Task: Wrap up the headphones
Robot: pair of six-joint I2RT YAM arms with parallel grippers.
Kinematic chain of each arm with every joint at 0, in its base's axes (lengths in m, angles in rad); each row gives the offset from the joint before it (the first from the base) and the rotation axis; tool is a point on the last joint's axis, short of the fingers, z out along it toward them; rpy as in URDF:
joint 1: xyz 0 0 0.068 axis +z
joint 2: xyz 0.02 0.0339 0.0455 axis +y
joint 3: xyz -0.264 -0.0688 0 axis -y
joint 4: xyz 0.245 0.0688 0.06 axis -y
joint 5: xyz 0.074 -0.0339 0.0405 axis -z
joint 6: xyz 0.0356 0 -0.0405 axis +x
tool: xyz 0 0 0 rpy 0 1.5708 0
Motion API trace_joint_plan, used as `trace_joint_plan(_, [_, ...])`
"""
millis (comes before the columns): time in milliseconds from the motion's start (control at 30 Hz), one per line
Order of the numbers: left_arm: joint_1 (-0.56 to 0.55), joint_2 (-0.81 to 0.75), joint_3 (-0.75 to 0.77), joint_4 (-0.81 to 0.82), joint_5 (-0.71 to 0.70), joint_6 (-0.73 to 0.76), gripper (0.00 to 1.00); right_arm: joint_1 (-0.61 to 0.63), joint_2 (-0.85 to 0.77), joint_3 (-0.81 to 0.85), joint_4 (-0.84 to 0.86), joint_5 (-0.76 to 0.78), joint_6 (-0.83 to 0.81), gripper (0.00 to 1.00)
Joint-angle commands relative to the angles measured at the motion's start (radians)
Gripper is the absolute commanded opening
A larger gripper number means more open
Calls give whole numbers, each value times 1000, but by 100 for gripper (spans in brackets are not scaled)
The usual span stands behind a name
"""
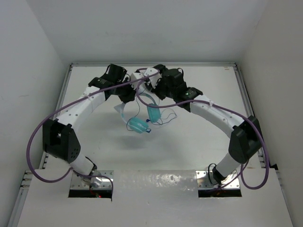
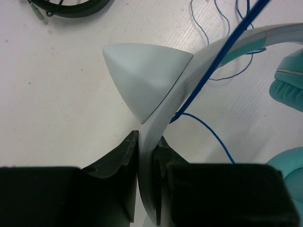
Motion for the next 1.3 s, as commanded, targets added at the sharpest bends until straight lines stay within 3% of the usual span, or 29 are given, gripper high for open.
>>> trace_joint_plan(0, [126,-99,2,20,-149,-206,0,-334,-116,-23,0,216,407,0])
trace_joint_plan(167, [121,-17,-1,43,-172,-259,0,-321,-156,-17,-27,86,390,0])
trace_joint_plan(400, [107,52,63,108,-151,-354,0,-230,-113,-29,-118,23,301,0])
trace_joint_plan(533, [103,52,97,160,-116,-404,0,-193,-50,-26,-125,56,301,0])
trace_joint_plan(867, [72,118,120,162,-136,-405,0,-71,136,216,-219,90,232,0])
trace_joint_plan(1267, [60,240,230,155,-102,-444,0,44,171,213,-314,177,11,0])
